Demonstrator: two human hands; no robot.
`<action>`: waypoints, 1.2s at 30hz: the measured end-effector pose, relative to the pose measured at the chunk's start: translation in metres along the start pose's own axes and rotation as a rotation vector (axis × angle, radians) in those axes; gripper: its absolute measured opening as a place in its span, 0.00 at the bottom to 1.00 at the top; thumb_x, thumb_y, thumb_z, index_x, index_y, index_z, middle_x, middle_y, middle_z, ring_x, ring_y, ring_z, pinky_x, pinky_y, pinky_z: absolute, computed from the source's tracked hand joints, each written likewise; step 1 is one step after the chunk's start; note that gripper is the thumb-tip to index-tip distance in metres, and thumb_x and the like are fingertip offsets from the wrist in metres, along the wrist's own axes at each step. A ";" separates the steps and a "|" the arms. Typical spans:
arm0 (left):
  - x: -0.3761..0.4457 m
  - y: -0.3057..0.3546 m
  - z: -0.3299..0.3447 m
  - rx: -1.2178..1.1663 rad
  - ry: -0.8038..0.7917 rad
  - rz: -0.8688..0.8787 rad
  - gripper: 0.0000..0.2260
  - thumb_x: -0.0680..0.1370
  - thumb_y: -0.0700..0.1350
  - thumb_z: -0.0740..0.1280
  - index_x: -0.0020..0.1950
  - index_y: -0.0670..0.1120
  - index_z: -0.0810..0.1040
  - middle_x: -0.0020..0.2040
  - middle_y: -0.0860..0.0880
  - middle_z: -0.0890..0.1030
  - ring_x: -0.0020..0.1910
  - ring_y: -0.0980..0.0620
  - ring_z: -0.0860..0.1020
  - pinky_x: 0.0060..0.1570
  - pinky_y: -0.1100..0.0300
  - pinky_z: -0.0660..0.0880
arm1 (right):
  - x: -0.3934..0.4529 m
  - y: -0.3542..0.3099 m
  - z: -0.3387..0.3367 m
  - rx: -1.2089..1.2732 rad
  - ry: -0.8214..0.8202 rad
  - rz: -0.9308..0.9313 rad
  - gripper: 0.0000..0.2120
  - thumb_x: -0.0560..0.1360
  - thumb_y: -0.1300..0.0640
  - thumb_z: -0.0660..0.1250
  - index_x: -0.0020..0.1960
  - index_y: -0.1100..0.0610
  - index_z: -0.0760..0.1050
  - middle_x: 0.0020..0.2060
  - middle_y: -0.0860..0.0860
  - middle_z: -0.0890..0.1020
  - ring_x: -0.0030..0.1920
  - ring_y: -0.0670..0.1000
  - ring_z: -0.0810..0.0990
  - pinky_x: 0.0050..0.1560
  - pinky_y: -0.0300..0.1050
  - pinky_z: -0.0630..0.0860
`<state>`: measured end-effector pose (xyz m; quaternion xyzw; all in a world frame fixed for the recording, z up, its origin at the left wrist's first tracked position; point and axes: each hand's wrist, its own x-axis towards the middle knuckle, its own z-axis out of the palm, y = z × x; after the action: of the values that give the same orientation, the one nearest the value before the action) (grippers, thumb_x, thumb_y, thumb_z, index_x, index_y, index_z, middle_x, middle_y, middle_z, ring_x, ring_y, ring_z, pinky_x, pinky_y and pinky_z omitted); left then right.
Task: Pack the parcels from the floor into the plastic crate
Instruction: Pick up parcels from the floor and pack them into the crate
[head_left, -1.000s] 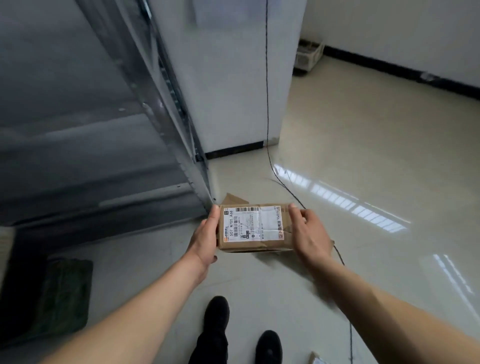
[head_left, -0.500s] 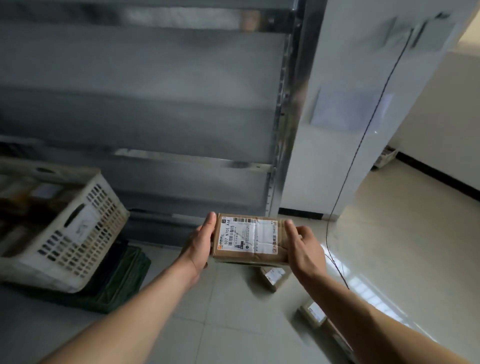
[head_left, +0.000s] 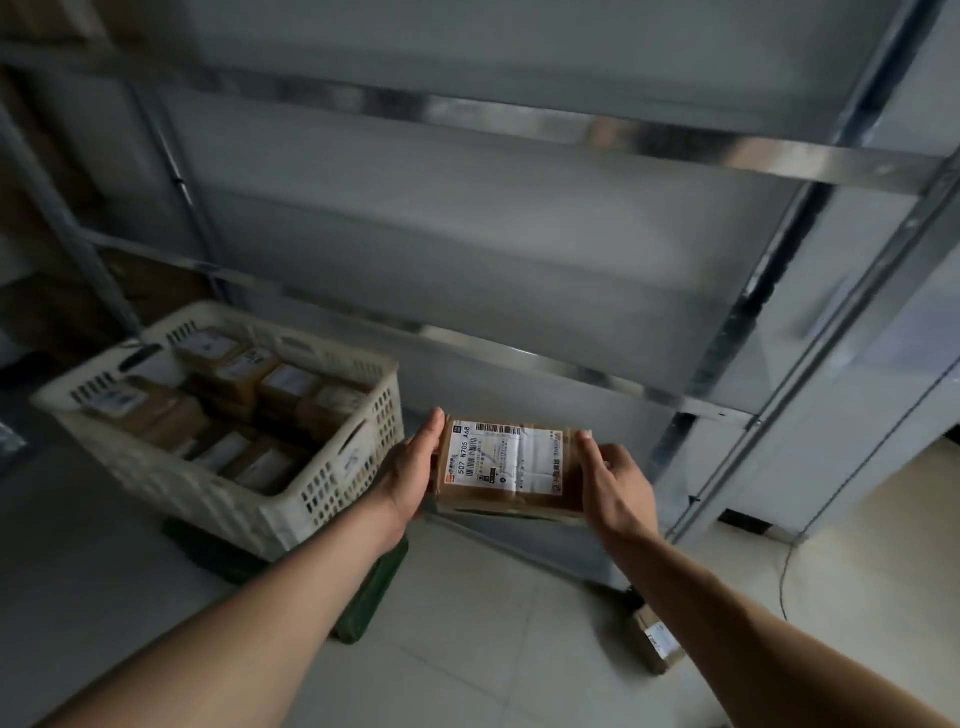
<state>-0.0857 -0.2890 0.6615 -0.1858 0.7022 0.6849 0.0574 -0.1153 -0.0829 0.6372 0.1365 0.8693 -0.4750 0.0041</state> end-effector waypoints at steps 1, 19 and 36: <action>0.003 0.003 -0.015 -0.005 0.010 0.002 0.24 0.81 0.63 0.50 0.46 0.50 0.80 0.44 0.50 0.82 0.42 0.55 0.78 0.44 0.59 0.70 | 0.000 -0.010 0.013 0.000 -0.004 -0.013 0.26 0.78 0.32 0.55 0.53 0.53 0.77 0.49 0.53 0.83 0.51 0.57 0.80 0.55 0.51 0.76; 0.093 0.040 -0.198 0.037 0.239 -0.067 0.19 0.83 0.58 0.47 0.46 0.53 0.74 0.42 0.53 0.77 0.39 0.59 0.75 0.36 0.66 0.69 | 0.080 -0.147 0.215 0.018 -0.312 -0.185 0.25 0.80 0.35 0.55 0.54 0.54 0.78 0.46 0.53 0.82 0.47 0.55 0.80 0.48 0.47 0.75; 0.231 0.022 -0.331 0.200 0.298 -0.311 0.29 0.80 0.67 0.48 0.76 0.53 0.59 0.69 0.44 0.73 0.62 0.41 0.75 0.48 0.53 0.71 | 0.148 -0.231 0.374 -0.047 -0.508 -0.204 0.21 0.80 0.35 0.55 0.48 0.50 0.78 0.40 0.51 0.83 0.42 0.51 0.83 0.44 0.48 0.82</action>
<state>-0.2492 -0.6564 0.6231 -0.3844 0.7301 0.5598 0.0761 -0.3596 -0.4756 0.6025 -0.0752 0.8606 -0.4715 0.1773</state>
